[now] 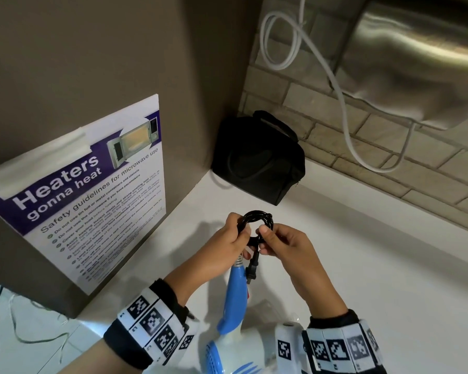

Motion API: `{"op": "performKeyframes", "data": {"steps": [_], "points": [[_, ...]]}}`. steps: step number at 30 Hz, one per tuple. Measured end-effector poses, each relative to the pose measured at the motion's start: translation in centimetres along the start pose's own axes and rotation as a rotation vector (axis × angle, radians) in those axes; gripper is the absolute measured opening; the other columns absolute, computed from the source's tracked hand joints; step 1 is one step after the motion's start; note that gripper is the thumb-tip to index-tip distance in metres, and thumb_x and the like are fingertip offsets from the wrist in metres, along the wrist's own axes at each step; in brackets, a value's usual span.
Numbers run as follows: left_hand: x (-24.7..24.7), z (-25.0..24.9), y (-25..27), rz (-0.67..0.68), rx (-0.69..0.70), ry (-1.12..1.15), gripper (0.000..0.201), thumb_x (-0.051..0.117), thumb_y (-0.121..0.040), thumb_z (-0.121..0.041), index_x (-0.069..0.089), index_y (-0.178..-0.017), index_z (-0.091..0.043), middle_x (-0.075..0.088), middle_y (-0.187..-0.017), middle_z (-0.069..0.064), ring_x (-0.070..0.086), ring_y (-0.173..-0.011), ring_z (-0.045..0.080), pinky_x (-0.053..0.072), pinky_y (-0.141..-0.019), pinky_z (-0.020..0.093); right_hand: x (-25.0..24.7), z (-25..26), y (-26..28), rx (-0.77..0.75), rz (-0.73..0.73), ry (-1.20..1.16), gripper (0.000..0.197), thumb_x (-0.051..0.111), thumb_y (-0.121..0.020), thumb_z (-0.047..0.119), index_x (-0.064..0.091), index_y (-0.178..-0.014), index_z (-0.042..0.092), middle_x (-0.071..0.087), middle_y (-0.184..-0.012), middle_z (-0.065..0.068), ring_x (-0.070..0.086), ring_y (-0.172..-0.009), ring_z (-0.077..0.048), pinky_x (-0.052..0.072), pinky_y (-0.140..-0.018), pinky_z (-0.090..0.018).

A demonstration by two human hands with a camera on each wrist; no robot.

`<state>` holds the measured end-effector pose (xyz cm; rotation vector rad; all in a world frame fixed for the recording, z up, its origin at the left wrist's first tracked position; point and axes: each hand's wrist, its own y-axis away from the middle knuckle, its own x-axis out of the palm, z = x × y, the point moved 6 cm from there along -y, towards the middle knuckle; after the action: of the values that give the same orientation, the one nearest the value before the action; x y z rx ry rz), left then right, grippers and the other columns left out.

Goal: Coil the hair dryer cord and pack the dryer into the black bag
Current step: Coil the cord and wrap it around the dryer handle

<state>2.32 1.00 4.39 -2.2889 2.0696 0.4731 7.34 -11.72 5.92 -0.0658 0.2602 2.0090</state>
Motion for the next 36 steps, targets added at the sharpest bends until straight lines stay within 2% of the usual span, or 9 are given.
{"op": "performKeyframes", "data": {"steps": [4, 12, 17, 21, 23, 26, 31, 33, 36], "points": [[-0.1, 0.0, -0.1, -0.072, 0.041, -0.106, 0.03, 0.032, -0.102, -0.033, 0.047, -0.117, -0.013, 0.066, -0.106, 0.007, 0.066, -0.092, 0.013, 0.055, -0.081, 0.028, 0.1, 0.0, 0.2, -0.032, 0.008, 0.007, 0.021, 0.062, -0.089, 0.024, 0.071, -0.093, 0.005, 0.073, -0.085, -0.012, 0.069, -0.073, -0.014, 0.057, -0.078, -0.025], [0.2, 0.4, -0.5, -0.069, -0.012, -0.006, 0.039, 0.033, -0.1, -0.041, 0.052, -0.116, -0.011, 0.065, -0.11, 0.008, 0.063, -0.101, 0.017, 0.051, -0.092, 0.036, -0.1, 0.2, 0.0, 0.014, 0.026, 0.068, 0.02, 0.06, -0.092, 0.026, 0.069, -0.098, 0.009, 0.068, -0.083, -0.003, 0.061, -0.067, -0.006, 0.05, -0.064, -0.02], [-0.1, 0.5, -0.3, -0.108, -0.015, 0.0, 0.038, 0.033, -0.099, -0.044, 0.049, -0.093, -0.01, 0.058, -0.081, 0.001, 0.057, -0.073, 0.01, 0.046, -0.07, 0.025, 0.0, 0.2, 0.8, 0.043, 0.147, 0.322, 0.024, 0.065, -0.086, 0.037, 0.07, -0.081, 0.014, 0.064, -0.07, 0.011, 0.052, -0.056, 0.001, 0.044, -0.056, -0.014], [0.0, 1.3, -0.7, -0.126, 0.008, 0.013, 0.053, 0.032, -0.093, -0.058, 0.047, -0.092, -0.008, 0.067, -0.079, 0.018, 0.067, -0.073, 0.031, 0.056, -0.077, 0.048, -0.3, 0.1, 0.8, -0.101, 0.069, 0.608, 0.017, 0.062, -0.089, 0.028, 0.065, -0.072, 0.028, 0.059, -0.055, 0.011, 0.054, -0.053, -0.004, 0.047, -0.059, -0.024], [0.3, 1.5, -1.0, -0.097, -0.018, 0.037, 0.052, 0.031, -0.095, -0.056, 0.048, -0.095, -0.007, 0.069, -0.076, 0.017, 0.069, -0.072, 0.03, 0.057, -0.077, 0.045, -0.3, -0.3, 0.7, -0.122, 0.06, 0.633, 0.015, 0.058, -0.092, 0.026, 0.063, -0.078, 0.026, 0.064, -0.058, 0.004, 0.062, -0.055, -0.012, 0.054, -0.066, -0.031], [0.4, 1.0, -0.7, -0.055, -0.04, 0.075, 0.042, 0.028, -0.101, -0.042, 0.047, -0.095, -0.005, 0.067, -0.065, 0.007, 0.065, -0.062, 0.016, 0.05, -0.063, 0.018, -0.2, -0.2, 0.9, -0.137, 0.049, 0.56, 0.015, 0.054, -0.095, 0.02, 0.062, -0.086, 0.028, 0.07, -0.07, -0.007, 0.07, -0.068, -0.018, 0.057, -0.075, -0.032], [0.1, 0.7, -0.4, -0.039, -0.018, 0.079, 0.034, 0.027, -0.101, -0.04, 0.049, -0.089, -0.016, 0.066, -0.065, 0.005, 0.064, -0.071, 0.022, 0.049, -0.079, 0.039, 0.1, -0.4, 1.1, -0.032, 0.158, 0.185, 0.022, 0.059, -0.09, 0.007, 0.066, -0.107, 0.018, 0.073, -0.098, -0.006, 0.067, -0.098, -0.017, 0.052, -0.094, -0.03], [0.3, 0.6, -0.4, -0.011, -0.021, 0.093, 0.033, 0.027, -0.102, -0.04, 0.051, -0.092, -0.019, 0.065, -0.064, 0.003, 0.065, -0.072, 0.022, 0.05, -0.081, 0.04, 0.1, -0.4, 0.9, 0.013, 0.148, 0.095, 0.023, 0.066, -0.085, 0.024, 0.065, -0.105, 0.011, 0.07, -0.102, -0.015, 0.065, -0.102, -0.025, 0.051, -0.097, -0.036], [0.9, 0.4, -0.4, 0.036, -0.031, 0.12, 0.032, 0.029, -0.102, -0.038, 0.053, -0.092, -0.019, 0.066, -0.066, 0.008, 0.066, -0.072, 0.022, 0.051, -0.08, 0.038, -0.2, -0.4, 0.4, 0.022, -0.004, 0.105, 0.056, 0.069, -0.074, 0.05, 0.054, -0.089, -0.002, 0.06, -0.091, -0.031, 0.061, -0.096, -0.042, 0.051, -0.091, -0.053]]}}
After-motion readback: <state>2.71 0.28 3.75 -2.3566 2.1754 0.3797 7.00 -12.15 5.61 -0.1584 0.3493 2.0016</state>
